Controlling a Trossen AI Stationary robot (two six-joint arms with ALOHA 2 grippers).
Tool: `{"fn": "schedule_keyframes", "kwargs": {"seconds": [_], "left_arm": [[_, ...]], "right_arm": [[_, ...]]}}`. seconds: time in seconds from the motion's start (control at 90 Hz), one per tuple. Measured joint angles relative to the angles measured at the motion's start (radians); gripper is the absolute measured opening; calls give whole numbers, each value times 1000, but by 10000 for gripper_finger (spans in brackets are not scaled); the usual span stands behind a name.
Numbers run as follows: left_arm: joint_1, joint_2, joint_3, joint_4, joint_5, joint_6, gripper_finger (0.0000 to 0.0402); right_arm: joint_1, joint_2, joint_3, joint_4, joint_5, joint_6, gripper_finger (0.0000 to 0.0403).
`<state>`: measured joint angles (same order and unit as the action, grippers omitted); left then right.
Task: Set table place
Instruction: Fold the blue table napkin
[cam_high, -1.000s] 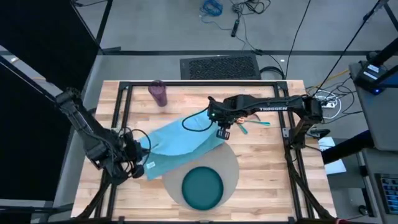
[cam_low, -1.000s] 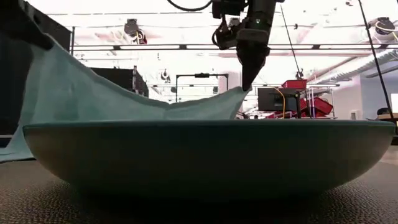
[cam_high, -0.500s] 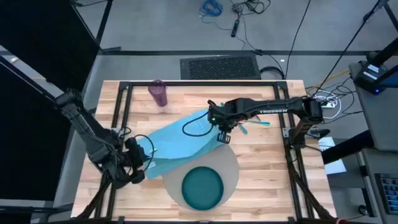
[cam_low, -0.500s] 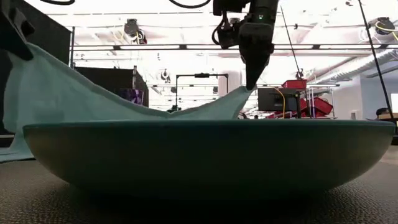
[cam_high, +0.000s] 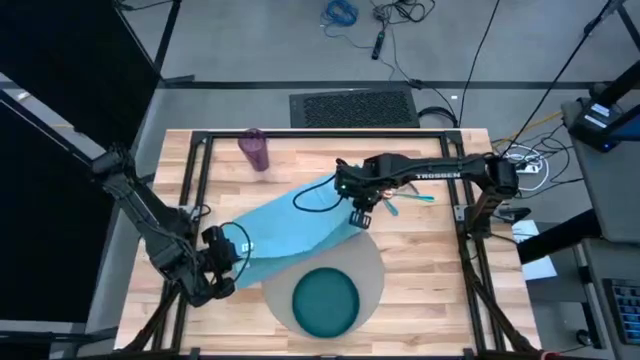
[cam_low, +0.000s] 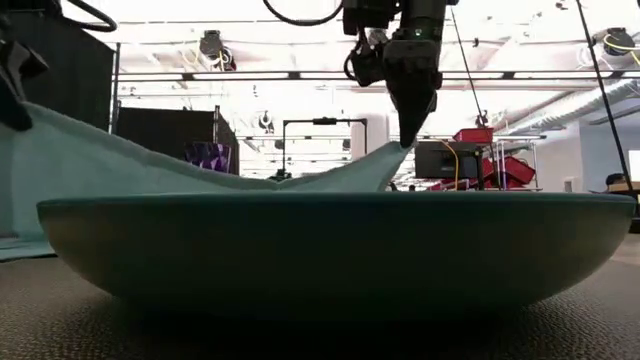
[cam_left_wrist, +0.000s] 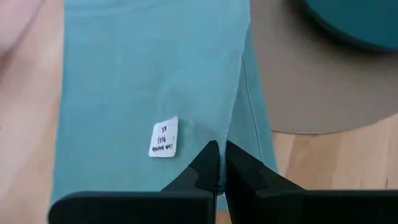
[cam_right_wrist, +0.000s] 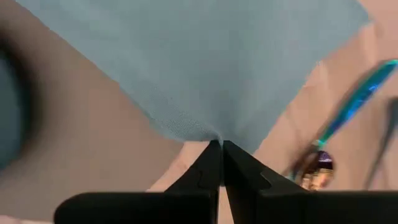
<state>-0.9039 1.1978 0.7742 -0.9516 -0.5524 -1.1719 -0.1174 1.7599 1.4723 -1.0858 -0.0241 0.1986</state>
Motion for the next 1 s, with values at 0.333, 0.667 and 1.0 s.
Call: {"fn": "schedule_keyframes", "kwargs": {"seconds": [0.333,0.667,1.0], "left_arm": [[0,0,0,5,7,-2,0],[0,0,0,16,6,7,15],[2,0,0,19,-4,28,117]], "right_arm": [[1,12,0,-26,-9,3,0],[2,12,0,-26,-9,1,28],[2,12,0,-38,-8,-15,130]]}}
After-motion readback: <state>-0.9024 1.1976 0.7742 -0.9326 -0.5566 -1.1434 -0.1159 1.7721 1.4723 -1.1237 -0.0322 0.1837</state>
